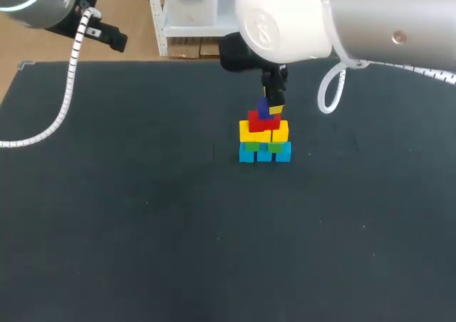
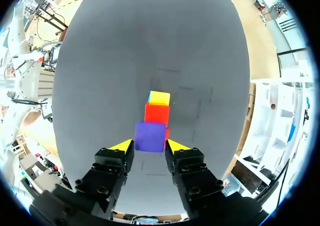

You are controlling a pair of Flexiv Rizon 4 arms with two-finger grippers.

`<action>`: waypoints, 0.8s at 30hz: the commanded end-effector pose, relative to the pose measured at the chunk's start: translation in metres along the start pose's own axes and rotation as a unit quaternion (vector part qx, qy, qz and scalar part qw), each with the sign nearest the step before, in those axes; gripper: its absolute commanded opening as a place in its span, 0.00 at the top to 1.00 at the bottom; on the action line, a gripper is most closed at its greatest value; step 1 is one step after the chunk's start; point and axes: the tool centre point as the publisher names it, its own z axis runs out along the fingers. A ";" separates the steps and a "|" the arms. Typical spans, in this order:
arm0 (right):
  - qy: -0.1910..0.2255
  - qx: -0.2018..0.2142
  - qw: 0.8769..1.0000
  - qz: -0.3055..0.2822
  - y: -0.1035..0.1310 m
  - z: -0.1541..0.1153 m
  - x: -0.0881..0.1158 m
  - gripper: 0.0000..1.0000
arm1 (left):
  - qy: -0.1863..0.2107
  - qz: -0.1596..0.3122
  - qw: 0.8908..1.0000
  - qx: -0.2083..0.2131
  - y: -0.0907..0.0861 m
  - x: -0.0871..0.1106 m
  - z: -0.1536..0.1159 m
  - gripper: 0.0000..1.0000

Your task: Place the blue cubes, place green cubes on the blue cubes, place the yellow cubes on the green cubes, then place the red cubes on the yellow cubes, and place purple cube on the red cubes.

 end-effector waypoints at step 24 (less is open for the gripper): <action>-0.001 -0.003 1.000 -0.012 -0.005 0.003 -0.006 0.59 | 0.000 0.001 1.000 0.001 0.001 0.000 -0.001 0.00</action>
